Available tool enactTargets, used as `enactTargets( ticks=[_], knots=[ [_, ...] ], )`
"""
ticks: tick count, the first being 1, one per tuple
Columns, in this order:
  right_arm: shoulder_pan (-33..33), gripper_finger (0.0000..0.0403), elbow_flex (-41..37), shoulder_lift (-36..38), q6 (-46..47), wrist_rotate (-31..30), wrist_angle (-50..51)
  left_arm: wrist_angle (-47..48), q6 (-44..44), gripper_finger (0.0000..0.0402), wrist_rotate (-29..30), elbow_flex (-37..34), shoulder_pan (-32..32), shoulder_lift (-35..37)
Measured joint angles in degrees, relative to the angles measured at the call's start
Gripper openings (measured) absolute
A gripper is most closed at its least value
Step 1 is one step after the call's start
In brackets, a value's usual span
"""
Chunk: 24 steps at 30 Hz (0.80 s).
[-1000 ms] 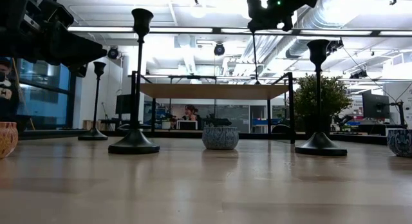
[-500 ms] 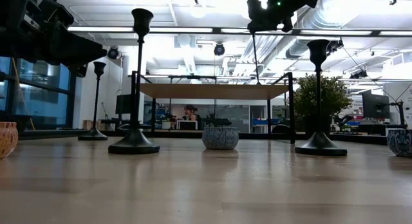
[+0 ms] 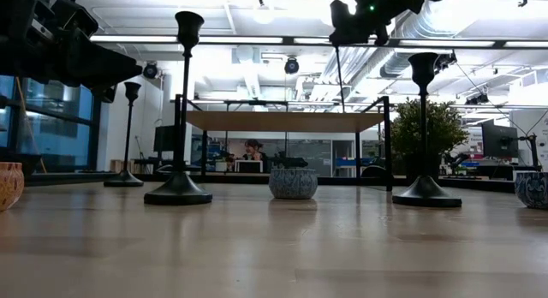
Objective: Pick & Place candle stick holders
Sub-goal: Put the black candle holder on the shelf
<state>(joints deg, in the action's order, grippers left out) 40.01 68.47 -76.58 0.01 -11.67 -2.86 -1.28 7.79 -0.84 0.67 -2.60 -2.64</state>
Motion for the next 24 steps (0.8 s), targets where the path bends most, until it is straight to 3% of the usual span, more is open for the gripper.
enactTargets(
  ticks=[24],
  knots=[
    [2.4,0.0112,0.1,0.0,0.0,6.5,0.7,0.0,0.0,0.0083,0.0,0.0,0.0,0.0]
  ],
)
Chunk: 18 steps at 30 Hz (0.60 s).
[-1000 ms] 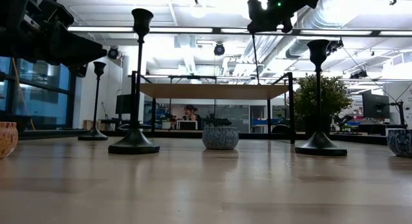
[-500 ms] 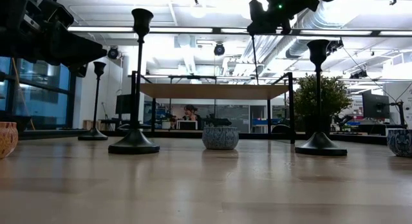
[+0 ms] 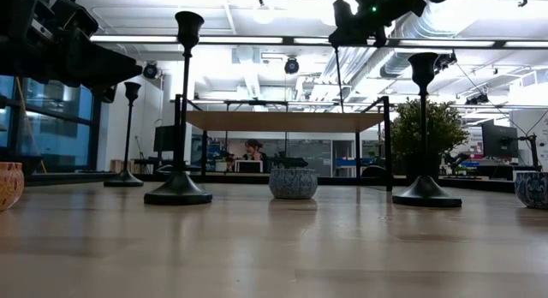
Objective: Pick & Place candle stick holders
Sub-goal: Put the black candle holder on the shelf
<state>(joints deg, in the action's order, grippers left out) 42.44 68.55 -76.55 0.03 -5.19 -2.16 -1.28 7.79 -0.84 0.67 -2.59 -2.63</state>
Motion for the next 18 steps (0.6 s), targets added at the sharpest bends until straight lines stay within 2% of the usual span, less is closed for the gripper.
enactTargets(
  ticks=[11,18],
  knots=[
    [0.0,0.0114,0.0,0.0,0.0,0.9,0.2,0.0,0.0,0.0083,0.0,0.0,0.0,0.0],
    [0.0,0.0131,-0.1,-0.1,0.0,2.6,2.3,0.0,0.0,0.0083,0.0,0.0,0.0,0.0]
  ],
)
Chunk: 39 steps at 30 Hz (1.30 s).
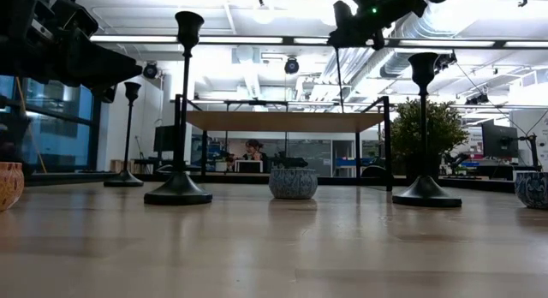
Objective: Pick & Place candle stick holders
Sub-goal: Put the black candle holder on the shelf
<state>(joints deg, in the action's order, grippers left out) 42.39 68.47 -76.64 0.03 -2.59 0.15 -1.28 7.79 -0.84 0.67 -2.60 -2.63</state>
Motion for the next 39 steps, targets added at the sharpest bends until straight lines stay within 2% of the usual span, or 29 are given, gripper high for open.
enactTargets(
  ticks=[21,34,39],
  knots=[
    [0.0,0.0174,0.0,0.1,0.0,-2.1,1.2,0.0,0.0,0.0083,0.0,0.0,0.0,0.0],
    [0.0,0.022,0.0,0.2,-0.4,-4.9,4.5,0.0,0.0,0.0083,0.0,0.0,0.0,0.0],
    [0.0,0.0232,0.0,0.9,0.1,-6.5,9.0,0.0,0.0,0.0083,0.0,0.0,0.0,0.0]
  ],
)
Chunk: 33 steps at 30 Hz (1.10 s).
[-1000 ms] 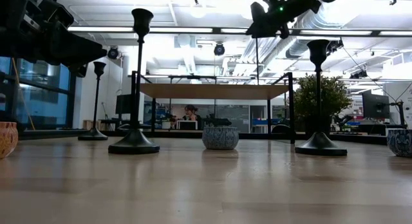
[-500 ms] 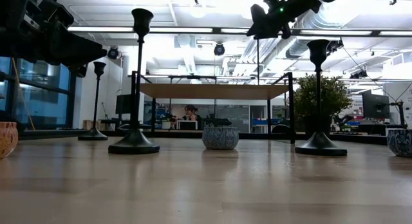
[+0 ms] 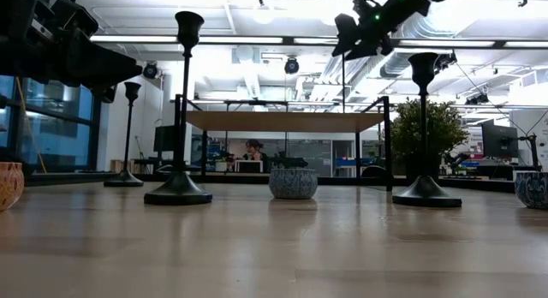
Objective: Pick & Place candle stick holders
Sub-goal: Put the black candle holder on the shelf
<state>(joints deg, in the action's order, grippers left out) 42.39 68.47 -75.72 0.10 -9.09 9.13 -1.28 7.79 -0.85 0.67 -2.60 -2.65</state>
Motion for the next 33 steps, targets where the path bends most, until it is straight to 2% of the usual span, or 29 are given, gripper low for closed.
enactTargets(
  ticks=[14,33],
  knots=[
    [-1.6,0.0232,0.0,5.2,0.6,-0.9,11.2,0.0,0.0,0.0083,0.0,0.0,0.0,0.0],
    [-11.2,0.0232,0.0,10.5,5.8,-1.0,24.5,0.0,0.0,0.0083,0.0,0.0,0.0,0.0]
  ],
)
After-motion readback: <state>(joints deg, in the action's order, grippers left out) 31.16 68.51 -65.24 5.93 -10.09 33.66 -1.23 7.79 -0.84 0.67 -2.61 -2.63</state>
